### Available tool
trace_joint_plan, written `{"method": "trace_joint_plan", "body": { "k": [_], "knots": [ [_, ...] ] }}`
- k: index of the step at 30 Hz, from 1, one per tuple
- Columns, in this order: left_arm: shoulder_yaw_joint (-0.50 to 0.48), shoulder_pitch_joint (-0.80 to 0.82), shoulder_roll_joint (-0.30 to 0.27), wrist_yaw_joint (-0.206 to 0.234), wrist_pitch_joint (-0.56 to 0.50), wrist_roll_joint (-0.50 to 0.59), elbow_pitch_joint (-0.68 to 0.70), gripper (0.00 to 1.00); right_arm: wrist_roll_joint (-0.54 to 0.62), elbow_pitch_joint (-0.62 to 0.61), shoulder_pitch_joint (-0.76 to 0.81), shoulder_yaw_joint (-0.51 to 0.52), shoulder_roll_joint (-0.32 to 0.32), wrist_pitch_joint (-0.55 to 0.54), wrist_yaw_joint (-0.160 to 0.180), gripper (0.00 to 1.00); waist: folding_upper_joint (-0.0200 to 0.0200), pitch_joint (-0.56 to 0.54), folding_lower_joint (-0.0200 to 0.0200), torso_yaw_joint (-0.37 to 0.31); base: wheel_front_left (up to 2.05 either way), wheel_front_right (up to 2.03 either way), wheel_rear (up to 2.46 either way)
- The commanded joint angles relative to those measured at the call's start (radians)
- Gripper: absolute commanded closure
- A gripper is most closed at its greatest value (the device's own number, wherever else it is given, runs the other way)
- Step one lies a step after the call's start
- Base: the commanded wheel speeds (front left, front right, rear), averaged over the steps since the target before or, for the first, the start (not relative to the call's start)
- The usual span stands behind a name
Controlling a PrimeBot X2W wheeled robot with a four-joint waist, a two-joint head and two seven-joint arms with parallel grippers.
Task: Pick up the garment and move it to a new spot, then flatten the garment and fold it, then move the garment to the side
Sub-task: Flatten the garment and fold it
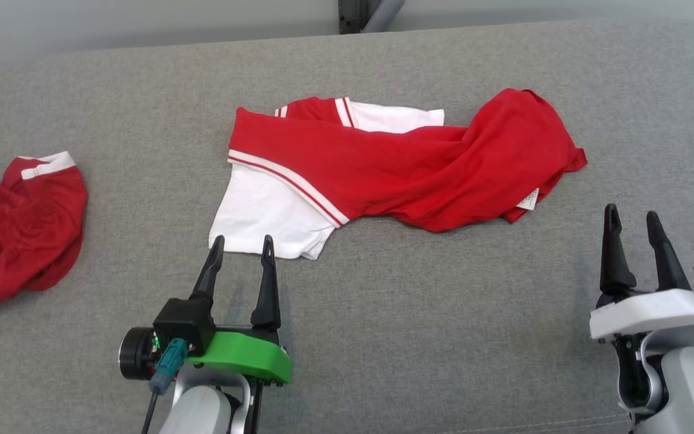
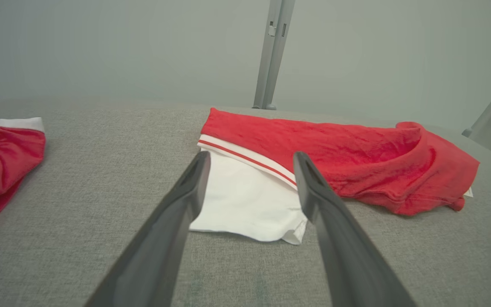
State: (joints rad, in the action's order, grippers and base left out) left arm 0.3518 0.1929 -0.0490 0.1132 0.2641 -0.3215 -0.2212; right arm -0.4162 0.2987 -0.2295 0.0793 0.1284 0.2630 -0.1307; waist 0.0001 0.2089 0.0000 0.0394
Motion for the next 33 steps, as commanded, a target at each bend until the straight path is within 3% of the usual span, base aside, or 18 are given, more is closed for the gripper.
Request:
{"method": "trace_joint_plan", "body": {
  "k": [1,10,17,24,33],
  "knots": [
    [-0.004,-0.019,-0.003,-0.004,0.000,0.003,-0.006,0.00,0.010,-0.017,0.034,0.002,-0.007,0.003,0.000,0.00,-0.0001,-0.048,0.0000,-0.048,0.00,0.00,0.00],
    [-0.041,-0.049,-0.003,0.005,0.000,-0.005,-0.097,0.00,0.067,-0.062,0.161,-0.073,-0.026,0.003,0.000,0.00,-0.0001,-0.104,0.0000,-0.109,0.00,0.00,0.00],
    [-0.069,-0.017,-0.003,-0.009,0.000,0.006,-0.136,0.00,0.138,-0.041,0.168,-0.126,0.003,0.003,0.000,0.00,-0.0001,-0.114,0.0000,-0.129,0.00,0.00,0.00],
    [-0.016,-0.005,-0.003,-0.008,0.000,-0.011,-0.099,0.00,0.225,0.112,0.037,-0.130,0.044,0.003,0.000,0.00,-0.0001,-0.091,0.0000,-0.077,0.00,0.00,0.00],
    [0.038,0.012,-0.003,0.009,0.000,-0.012,-0.042,0.00,0.232,0.396,-0.180,-0.143,0.069,0.003,0.000,0.00,-0.0001,-0.034,0.0000,0.038,0.00,0.00,0.00]
  ]
}}
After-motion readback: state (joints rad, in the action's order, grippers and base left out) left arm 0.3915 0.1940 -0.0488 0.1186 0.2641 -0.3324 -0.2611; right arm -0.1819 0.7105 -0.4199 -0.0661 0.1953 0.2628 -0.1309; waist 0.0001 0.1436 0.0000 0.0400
